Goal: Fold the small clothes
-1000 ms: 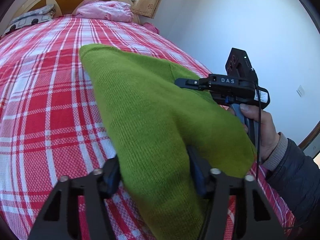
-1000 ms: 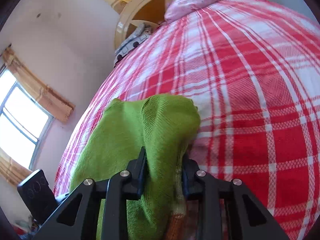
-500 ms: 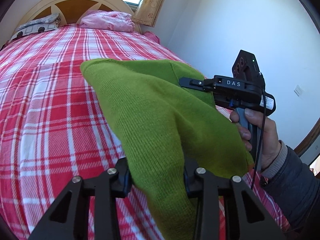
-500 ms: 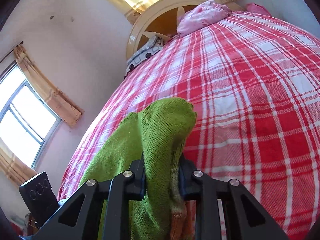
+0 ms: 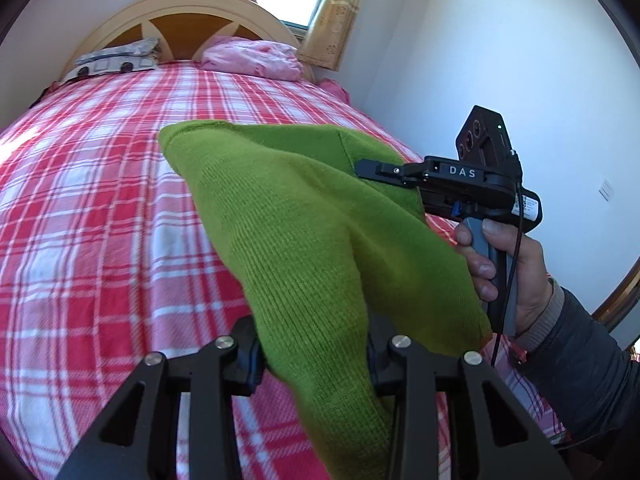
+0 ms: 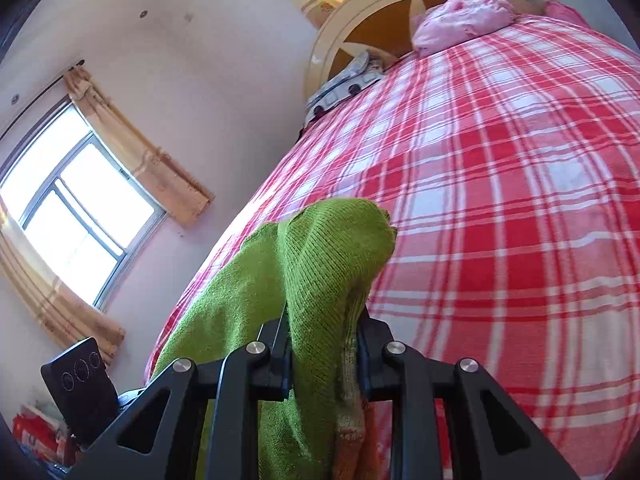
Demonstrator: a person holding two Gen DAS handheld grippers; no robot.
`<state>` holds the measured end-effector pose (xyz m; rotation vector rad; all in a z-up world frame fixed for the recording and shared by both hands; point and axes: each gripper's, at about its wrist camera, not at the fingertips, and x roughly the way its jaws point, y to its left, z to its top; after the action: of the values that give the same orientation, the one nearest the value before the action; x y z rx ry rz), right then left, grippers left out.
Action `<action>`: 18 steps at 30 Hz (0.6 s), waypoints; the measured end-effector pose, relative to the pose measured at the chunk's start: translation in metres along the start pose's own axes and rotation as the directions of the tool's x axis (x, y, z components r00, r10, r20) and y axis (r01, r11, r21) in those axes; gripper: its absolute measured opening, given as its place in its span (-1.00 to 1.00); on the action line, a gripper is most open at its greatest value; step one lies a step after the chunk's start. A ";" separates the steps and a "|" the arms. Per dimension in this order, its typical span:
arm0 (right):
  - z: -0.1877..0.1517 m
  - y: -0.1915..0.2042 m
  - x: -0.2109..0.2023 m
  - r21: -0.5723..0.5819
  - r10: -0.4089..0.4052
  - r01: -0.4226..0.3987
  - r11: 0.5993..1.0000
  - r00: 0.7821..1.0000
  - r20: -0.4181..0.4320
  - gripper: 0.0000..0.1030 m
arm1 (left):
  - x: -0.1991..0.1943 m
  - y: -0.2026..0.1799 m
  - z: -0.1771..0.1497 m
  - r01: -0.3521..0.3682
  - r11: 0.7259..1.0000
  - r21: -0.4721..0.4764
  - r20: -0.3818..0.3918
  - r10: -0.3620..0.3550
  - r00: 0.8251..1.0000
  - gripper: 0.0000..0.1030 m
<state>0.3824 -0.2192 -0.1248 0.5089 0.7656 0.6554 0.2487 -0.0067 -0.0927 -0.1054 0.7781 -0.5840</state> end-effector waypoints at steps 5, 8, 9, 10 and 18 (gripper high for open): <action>-0.005 0.028 0.031 -0.021 0.043 -0.044 0.999 0.998 -0.034 -0.52 | -0.023 0.018 -0.012 -0.047 0.998 -0.037 0.025 0.048 0.999 -0.25; -0.010 0.044 0.048 -0.028 0.065 -0.067 0.997 0.997 -0.050 -0.52 | -0.036 0.027 -0.018 -0.074 0.996 -0.052 0.036 0.076 0.996 -0.25; -0.011 0.050 0.054 -0.029 0.073 -0.075 0.997 0.996 -0.055 -0.52 | -0.040 0.031 -0.019 -0.082 0.995 -0.057 0.039 0.084 0.996 -0.25; -0.012 0.054 0.059 -0.030 0.081 -0.083 0.996 0.995 -0.059 -0.52 | -0.044 0.034 -0.020 -0.092 0.994 -0.064 0.043 0.095 0.995 -0.25; -0.021 0.094 0.100 -0.056 0.126 -0.133 0.990 0.986 -0.108 -0.52 | -0.073 0.060 -0.035 -0.160 0.983 -0.093 0.062 0.166 0.984 -0.25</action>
<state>0.3880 -0.0808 -0.1246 0.4726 0.8119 0.8294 0.2112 0.0870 -0.0899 -0.1404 0.7370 -0.3884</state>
